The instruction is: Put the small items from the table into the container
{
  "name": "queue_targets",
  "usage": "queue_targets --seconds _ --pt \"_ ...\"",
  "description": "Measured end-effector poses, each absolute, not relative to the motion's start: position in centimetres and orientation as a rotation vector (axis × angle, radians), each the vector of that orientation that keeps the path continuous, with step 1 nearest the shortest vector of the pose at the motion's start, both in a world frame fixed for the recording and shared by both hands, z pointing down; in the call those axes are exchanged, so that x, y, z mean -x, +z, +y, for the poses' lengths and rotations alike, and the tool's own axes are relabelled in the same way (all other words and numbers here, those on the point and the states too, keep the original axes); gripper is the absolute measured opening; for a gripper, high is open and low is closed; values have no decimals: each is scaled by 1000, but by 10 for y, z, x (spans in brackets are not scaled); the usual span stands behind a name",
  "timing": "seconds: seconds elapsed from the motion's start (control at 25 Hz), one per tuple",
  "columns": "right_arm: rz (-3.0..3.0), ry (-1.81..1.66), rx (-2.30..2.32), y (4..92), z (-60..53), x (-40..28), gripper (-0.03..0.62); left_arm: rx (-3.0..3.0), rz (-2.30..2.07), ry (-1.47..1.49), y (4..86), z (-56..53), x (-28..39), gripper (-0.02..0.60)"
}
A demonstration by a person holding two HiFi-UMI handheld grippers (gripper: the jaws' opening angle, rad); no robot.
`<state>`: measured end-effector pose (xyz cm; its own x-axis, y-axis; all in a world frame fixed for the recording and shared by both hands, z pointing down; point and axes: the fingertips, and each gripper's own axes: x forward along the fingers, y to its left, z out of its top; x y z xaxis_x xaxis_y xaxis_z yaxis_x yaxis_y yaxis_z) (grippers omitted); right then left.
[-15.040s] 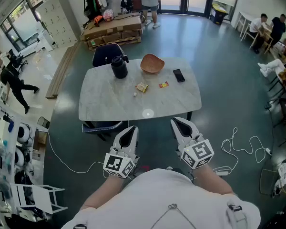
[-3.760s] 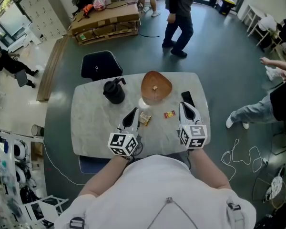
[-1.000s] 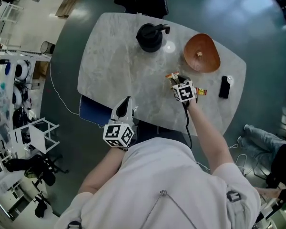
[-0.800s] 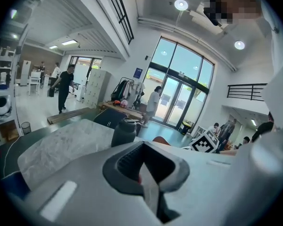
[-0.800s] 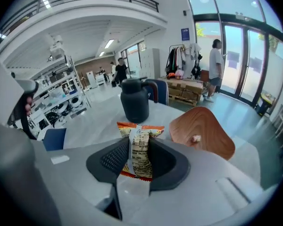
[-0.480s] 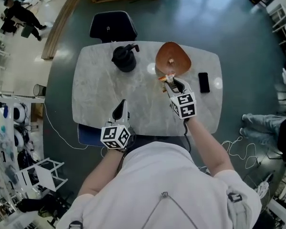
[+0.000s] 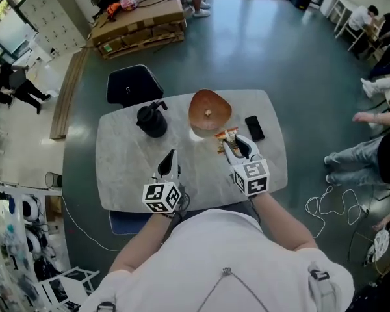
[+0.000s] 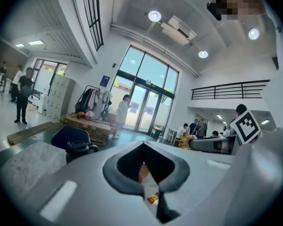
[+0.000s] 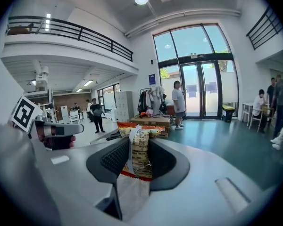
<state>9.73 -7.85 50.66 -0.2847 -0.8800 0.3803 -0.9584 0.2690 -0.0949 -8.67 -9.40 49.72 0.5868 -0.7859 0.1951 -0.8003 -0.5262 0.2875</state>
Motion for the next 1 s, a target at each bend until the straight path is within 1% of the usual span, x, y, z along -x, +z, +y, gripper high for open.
queue_targets --seconds 0.16,0.4,1.0 --pt "-2284 440 -1758 497 -52 -106 153 -2523 -1236 60 488 -85 67 5" --pt "-2265 419 -1814 484 -43 -121 153 -2544 -1207 70 484 -82 56 5" --pt "-2241 445 -1800 489 -44 -126 153 -2524 -1209 97 488 -81 56 5"
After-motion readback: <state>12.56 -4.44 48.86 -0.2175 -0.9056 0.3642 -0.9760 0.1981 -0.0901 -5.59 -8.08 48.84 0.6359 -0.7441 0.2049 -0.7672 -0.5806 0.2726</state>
